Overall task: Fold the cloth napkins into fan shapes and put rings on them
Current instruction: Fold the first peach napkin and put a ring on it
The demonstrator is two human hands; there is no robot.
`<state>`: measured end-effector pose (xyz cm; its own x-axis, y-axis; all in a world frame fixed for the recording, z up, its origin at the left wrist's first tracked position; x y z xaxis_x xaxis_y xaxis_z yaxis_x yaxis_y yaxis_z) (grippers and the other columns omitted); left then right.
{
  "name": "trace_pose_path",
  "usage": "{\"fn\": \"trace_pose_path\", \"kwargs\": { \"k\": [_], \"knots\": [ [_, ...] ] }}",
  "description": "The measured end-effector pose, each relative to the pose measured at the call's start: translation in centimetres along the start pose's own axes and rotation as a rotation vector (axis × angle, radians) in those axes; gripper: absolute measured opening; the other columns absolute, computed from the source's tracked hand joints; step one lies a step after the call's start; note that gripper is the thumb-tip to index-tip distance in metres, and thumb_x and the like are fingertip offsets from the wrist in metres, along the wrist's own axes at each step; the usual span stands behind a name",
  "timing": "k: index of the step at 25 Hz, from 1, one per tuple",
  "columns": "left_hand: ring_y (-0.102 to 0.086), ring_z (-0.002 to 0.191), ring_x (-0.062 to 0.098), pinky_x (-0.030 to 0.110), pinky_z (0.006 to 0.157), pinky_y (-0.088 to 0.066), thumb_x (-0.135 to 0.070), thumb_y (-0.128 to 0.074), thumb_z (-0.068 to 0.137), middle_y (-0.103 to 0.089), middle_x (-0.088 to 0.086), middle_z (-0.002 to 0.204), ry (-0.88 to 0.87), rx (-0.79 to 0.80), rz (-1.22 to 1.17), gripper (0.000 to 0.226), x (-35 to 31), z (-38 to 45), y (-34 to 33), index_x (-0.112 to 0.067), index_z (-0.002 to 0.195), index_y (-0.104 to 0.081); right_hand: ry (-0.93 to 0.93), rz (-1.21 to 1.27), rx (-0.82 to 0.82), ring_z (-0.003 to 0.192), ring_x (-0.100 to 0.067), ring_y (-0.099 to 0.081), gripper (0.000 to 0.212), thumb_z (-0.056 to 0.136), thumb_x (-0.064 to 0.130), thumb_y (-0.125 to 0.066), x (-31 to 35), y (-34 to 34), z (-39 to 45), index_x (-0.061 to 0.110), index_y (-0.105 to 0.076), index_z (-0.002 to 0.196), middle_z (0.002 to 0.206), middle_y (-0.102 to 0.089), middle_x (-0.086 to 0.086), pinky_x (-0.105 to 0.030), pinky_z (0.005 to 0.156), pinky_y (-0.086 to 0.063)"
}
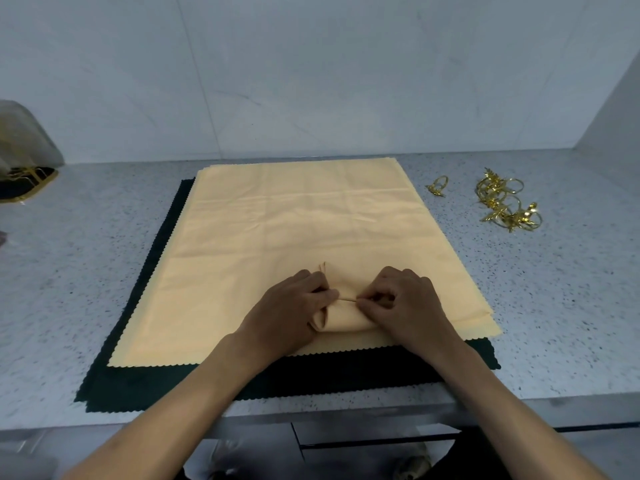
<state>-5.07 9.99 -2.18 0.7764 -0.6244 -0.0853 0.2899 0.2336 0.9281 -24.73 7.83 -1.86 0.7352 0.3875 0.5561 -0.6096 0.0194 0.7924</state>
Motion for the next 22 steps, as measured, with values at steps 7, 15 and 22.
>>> {"fn": "trace_pose_path", "kwargs": {
  "k": [7, 15, 22],
  "knots": [
    [-0.057, 0.076, 0.021, 0.032, 0.062, -0.048, -0.023, -0.061, 0.064, -0.062, -0.002, 0.085, 0.059, 0.142, 0.003, 0.024, -0.2, 2.4, 1.8, -0.018, 0.086, -0.070, 0.117, 0.003, 0.111, 0.094, -0.002, -0.048, 0.039, 0.083, 0.066, -0.052, -0.5, 1.3, -0.6, 0.035, -0.072, 0.097, 0.099, -0.056, 0.021, -0.029, 0.085, -0.034],
    [-0.068, 0.068, 0.015, 0.025, 0.063, -0.052, -0.009, -0.074, 0.082, -0.075, 0.006, 0.083, 0.735, 0.573, -0.871, 0.006, 0.6, 5.3, 8.3, -0.009, 0.089, -0.073, -0.039, 0.299, 0.617, 0.078, -0.009, -0.065, 0.021, 0.086, 0.011, -0.073, 0.7, 7.0, 1.5, 0.017, -0.066, 0.105, 0.090, -0.072, 0.003, -0.020, 0.072, -0.051],
    [-0.068, 0.063, 0.019, 0.019, 0.051, -0.051, -0.010, -0.070, 0.082, -0.073, 0.010, 0.082, 1.077, 0.692, -1.127, 0.013, 2.8, 3.9, 2.8, -0.004, 0.093, -0.070, -0.091, -0.161, 0.138, 0.094, -0.017, -0.063, 0.030, 0.090, 0.036, -0.065, -0.3, 4.6, 1.5, 0.019, -0.065, 0.116, 0.107, -0.069, 0.000, -0.031, 0.081, -0.049]
  ]
}}
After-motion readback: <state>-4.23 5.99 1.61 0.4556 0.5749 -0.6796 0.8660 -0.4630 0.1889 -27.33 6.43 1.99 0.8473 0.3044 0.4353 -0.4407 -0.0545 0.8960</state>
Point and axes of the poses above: each hand's wrist, its own z-axis towards the middle knuckle, its own y-axis out of the back of the hand, x = y × z, the point moved 3 cm from there along z, towards the middle knuckle
